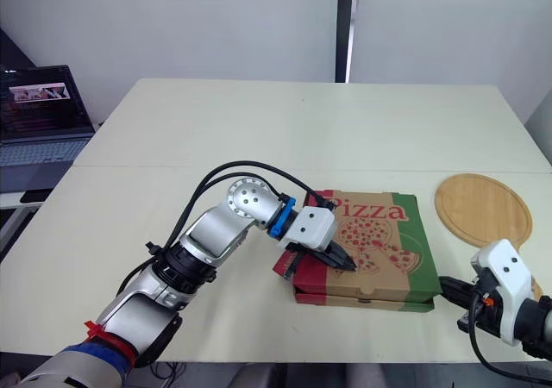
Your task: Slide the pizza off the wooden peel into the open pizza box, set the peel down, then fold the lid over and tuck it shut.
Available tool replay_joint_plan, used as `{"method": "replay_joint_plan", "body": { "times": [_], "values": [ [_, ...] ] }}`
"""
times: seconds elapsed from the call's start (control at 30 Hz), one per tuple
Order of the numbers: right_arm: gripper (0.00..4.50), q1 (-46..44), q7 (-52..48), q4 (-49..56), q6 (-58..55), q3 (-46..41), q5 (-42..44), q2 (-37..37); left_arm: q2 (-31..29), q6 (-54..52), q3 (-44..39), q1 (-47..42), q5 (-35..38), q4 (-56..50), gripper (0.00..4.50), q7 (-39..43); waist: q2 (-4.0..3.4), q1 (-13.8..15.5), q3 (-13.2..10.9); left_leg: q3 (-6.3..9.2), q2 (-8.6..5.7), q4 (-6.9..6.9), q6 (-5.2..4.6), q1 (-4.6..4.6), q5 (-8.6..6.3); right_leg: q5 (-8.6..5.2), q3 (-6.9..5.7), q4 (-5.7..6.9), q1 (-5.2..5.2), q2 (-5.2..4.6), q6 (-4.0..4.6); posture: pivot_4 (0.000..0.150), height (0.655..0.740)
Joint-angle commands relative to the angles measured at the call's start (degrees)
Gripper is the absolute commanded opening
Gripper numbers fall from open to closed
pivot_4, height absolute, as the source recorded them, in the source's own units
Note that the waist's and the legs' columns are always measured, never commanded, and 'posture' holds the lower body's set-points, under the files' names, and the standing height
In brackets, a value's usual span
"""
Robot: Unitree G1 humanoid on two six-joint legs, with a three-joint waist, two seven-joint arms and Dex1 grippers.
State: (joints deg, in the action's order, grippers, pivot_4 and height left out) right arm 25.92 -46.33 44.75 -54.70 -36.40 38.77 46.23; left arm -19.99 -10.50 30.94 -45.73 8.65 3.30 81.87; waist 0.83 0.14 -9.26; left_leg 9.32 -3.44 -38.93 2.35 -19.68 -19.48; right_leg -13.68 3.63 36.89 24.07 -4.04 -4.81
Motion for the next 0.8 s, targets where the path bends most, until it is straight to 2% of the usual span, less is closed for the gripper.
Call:
{"method": "replay_joint_plan", "body": {
  "times": [0.03,0.23,0.3,0.43,0.57,0.67,0.8],
  "values": [
    [0.04,-0.4,0.34,0.73,2.24,0.31,0.44,-0.36,0.1,0.08,-0.21,-0.52,-0.29,-0.23,0.0,-0.04,0.0,-0.03,0.0,0.0,0.0,0.0,0.0,0.0,0.0,0.0,0.0,0.0,0.0,0.0,0.0,0.15,0.7341],
    [0.04,-1.95,1.12,1.42,0.32,-0.63,5.13,-0.92,-0.01,0.04,-0.3,-0.48,-0.28,-0.21,0.0,-0.04,-0.02,-0.13,0.01,0.0,0.01,0.0,0.0,0.0,0.0,0.0,0.0,0.01,0.01,0.0,0.0,0.15,0.7341],
    [0.04,-1.35,1.51,0.89,1.25,-1.05,3.67,-0.35,-0.03,0.09,-0.29,-0.45,-0.32,-0.22,0.0,-0.04,-0.02,-0.12,0.01,0.01,0.01,0.01,0.0,0.0,0.0,0.0,-0.01,0.01,0.01,0.01,0.0,0.15,0.7341],
    [0.04,1.8,-0.63,-4.77,9.24,-5.25,-6.87,4.23,-0.21,0.06,-0.08,-0.22,-0.47,-0.45,0.0,0.07,-0.03,-0.09,0.02,-0.03,-0.03,0.0,-0.01,-0.01,0.0,0.0,0.01,0.0,0.0,0.0,0.0,0.15,0.7341],
    [0.04,-3.4,-0.82,-7.01,8.62,-10.21,-3.82,5.75,-0.32,0.28,0.09,0.08,-0.64,-0.45,0.0,0.29,-0.05,-0.12,0.03,-0.03,-0.02,0.0,0.0,0.0,0.0,0.0,0.01,0.0,0.0,0.0,0.0,0.15,0.7341],
    [0.04,-5.92,-0.83,-2.9,6.91,-8.05,-0.54,6.43,-0.03,0.83,-0.27,-0.07,-0.58,0.01,0.0,0.17,-0.04,-0.14,0.02,-0.01,0.02,0.02,0.0,0.0,0.0,0.0,-0.01,0.0,0.0,0.01,0.0,0.15,0.7341],
    [0.04,-10.8,2.74,2.87,5.42,0.22,2.89,6.1,0.17,-1.38,-2.64,-0.59,1.46,-0.28,0.0,-0.55,-0.03,-0.18,0.02,0.0,0.0,0.0,0.0,-0.01,0.0,0.0,0.0,0.0,0.0,0.0,0.0,0.15,0.7341]
  ]
}}
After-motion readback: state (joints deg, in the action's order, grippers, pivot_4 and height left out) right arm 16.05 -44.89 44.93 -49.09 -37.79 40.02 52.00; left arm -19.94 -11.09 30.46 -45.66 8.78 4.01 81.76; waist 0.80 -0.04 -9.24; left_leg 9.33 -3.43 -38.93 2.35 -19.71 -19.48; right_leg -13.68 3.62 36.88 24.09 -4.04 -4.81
